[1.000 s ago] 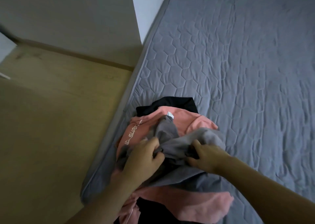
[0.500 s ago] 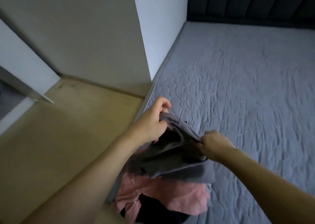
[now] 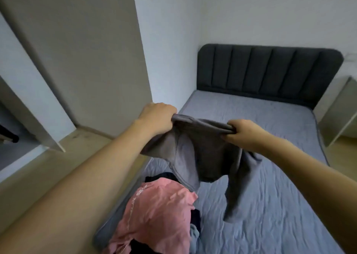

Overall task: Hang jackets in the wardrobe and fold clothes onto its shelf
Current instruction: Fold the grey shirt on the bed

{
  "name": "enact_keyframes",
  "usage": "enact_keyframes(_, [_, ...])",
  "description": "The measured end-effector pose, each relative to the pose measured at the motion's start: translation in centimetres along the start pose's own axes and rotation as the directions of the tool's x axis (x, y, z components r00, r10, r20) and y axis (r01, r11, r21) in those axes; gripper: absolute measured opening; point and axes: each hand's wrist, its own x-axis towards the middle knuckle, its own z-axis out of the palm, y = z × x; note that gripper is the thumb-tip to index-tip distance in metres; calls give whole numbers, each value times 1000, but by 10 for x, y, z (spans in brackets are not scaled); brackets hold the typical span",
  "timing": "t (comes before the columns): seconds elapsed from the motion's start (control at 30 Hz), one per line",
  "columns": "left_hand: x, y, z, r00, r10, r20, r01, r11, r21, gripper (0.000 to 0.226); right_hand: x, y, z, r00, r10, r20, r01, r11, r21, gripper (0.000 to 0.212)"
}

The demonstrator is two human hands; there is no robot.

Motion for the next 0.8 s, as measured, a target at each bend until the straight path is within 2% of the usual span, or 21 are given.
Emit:
enact_keyframes(0.03, [2, 4, 0, 999, -52, 5, 52, 998, -36, 7, -7, 8, -15, 999, 26, -46, -28, 999, -45, 24])
enact_keyframes(0.07, [5, 10, 1, 992, -120, 33, 124, 977, -171, 10, -14, 19, -28, 995, 54, -80, -61, 995, -75, 25])
enact_keyframes(0.1, [7, 19, 1, 979, -186, 84, 204, 894, -398, 12, -23, 29, -40, 992, 83, -99, -93, 990, -102, 25])
enact_keyframes(0.13, [8, 32, 1, 964, -230, 134, 263, 739, -620, 12, -33, 41, -50, 988, 110, -106, -122, 985, -119, 25])
enact_keyframes(0.17, [9, 47, -2, 954, -254, 162, 283, 572, -770, 12, -43, 54, -60, 984, 134, -114, -148, 981, -124, 24])
enact_keyframes(0.2, [10, 65, -5, 948, -269, 171, 279, 440, -854, 12, -53, 67, -69, 980, 156, -122, -170, 979, -110, 22])
enact_keyframes(0.23, [10, 84, -9, 949, -265, 168, 258, 351, -900, 12, -64, 81, -77, 976, 176, -127, -188, 979, -83, 19])
enact_keyframes(0.3, [14, 125, -20, 961, -238, 140, 202, 261, -944, 12, -83, 107, -94, 970, 230, -81, -230, 973, 7, 12])
enact_keyframes(0.37, [19, 169, -35, 975, -205, 80, 130, 240, -962, 16, -103, 131, -113, 954, 298, 24, -299, 947, 115, 2])
enact_keyframes(0.43, [21, 212, -52, 983, -181, 27, 70, 237, -969, 18, -125, 153, -132, 937, 329, 120, -348, 912, 217, 13])
enact_keyframes(0.5, [22, 253, -69, 993, -120, -6, 29, 285, -958, 21, -145, 169, -149, 939, 269, 213, -337, 842, 422, 15])
enact_keyframes(0.57, [22, 289, -86, 999, -50, -3, 16, 371, -929, 24, -158, 178, -163, 953, 126, 277, -278, 730, 624, 15])
enact_keyframes(0.63, [21, 320, -99, 1000, -20, 17, 24, 461, -887, 28, -165, 178, -170, 948, 13, 317, -223, 737, 638, 13])
enact_keyframes(0.73, [10, 343, -115, 989, -40, 141, 133, 645, -753, 20, -167, 175, -172, 956, 0, 293, -161, 837, 524, 19])
enact_keyframes(0.77, [4, 343, -122, 970, -75, 232, 222, 668, -710, 12, -165, 175, -173, 973, 16, 230, -133, 852, 506, 18])
enact_keyframes(0.8, [-2, 341, -129, 935, -96, 341, 323, 627, -709, 9, -163, 175, -173, 991, 32, 128, -90, 871, 484, 16])
